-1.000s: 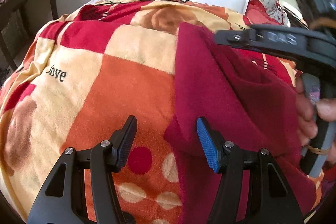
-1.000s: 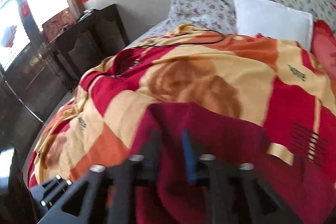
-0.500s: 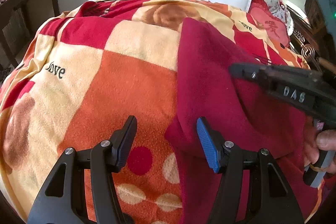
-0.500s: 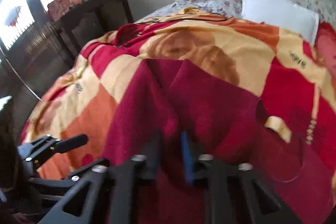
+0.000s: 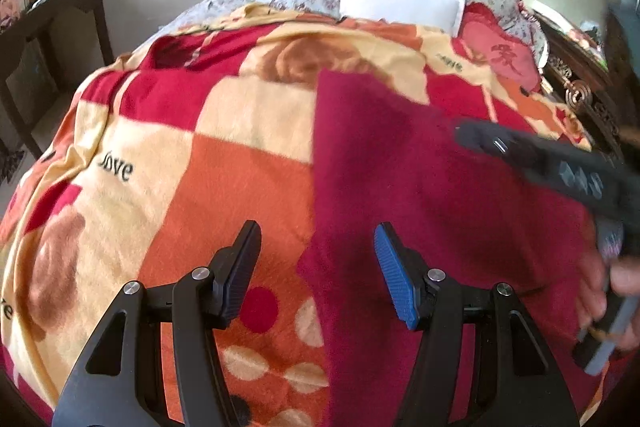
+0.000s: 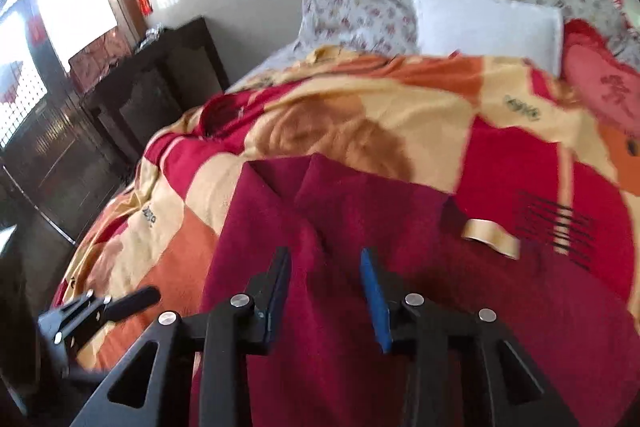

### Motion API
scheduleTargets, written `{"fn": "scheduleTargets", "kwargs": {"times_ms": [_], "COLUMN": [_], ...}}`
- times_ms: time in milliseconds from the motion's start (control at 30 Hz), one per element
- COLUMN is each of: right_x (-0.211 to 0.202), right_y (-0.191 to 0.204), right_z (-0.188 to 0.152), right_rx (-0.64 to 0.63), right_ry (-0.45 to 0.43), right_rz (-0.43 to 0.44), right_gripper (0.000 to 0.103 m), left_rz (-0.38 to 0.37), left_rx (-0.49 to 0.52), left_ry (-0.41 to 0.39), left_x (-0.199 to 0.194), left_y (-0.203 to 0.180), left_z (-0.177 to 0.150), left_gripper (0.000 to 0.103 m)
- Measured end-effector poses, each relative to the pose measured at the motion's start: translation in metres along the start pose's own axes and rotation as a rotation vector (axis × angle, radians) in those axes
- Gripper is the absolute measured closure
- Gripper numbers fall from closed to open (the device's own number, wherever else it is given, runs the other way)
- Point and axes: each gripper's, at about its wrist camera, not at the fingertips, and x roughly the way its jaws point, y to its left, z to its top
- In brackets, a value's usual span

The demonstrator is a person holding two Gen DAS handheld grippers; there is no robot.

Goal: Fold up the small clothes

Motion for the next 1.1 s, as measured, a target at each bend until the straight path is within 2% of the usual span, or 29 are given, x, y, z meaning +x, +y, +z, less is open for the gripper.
{"fn": "scheduleTargets", "kwargs": {"times_ms": [200, 300, 367, 467, 700, 767, 833, 900, 967, 1100], "right_x": [-0.03, -0.028, -0.021, -0.024, -0.058, -0.068, -0.071, -0.072, -0.086, -0.125], "right_y": [-0.033, -0.045, -0.054, -0.06, -0.066, -0.075, -0.088, -0.1, -0.106, -0.125], "right_z": [-0.045, -0.059, -0.068, -0.075, -0.089, -0.098, -0.11, -0.118, -0.119, -0.117], "right_rx": [0.051, 0.076, 0.1, 0.123, 0.155, 0.185, 0.222, 0.252, 0.275, 0.317], "right_ry": [0.024, 0.058, 0.086, 0.063, 0.042, 0.035, 0.048, 0.069, 0.039, -0.056], "right_rz": [-0.117, -0.134, -0.15, -0.133, -0.225, -0.242, -0.262, -0.25, -0.226, -0.276], "right_gripper": [0.069, 0.069, 0.069, 0.069, 0.068, 0.066, 0.06, 0.06, 0.06, 0.06], "left_rz": [-0.037, -0.043, -0.03, 0.008, 0.006, -0.004, -0.012, -0.013, -0.02, -0.038], "left_rx": [0.021, 0.041, 0.064, 0.09, 0.066, 0.057, 0.051, 0.053, 0.051, 0.02], "left_ry": [-0.001, 0.01, 0.051, 0.098, 0.095, 0.091, 0.09, 0.098, 0.098, 0.076], "left_x": [0.006, 0.016, 0.03, 0.049, 0.041, 0.036, 0.03, 0.026, 0.02, 0.007], "left_y": [-0.026, -0.041, -0.049, -0.056, -0.055, -0.054, -0.055, -0.055, -0.055, -0.051], "left_z": [0.005, 0.002, -0.003, -0.012, -0.016, -0.018, -0.022, -0.025, -0.027, -0.033], "left_gripper": [0.044, 0.044, 0.044, 0.044, 0.044, 0.044, 0.044, 0.044, 0.044, 0.044]}}
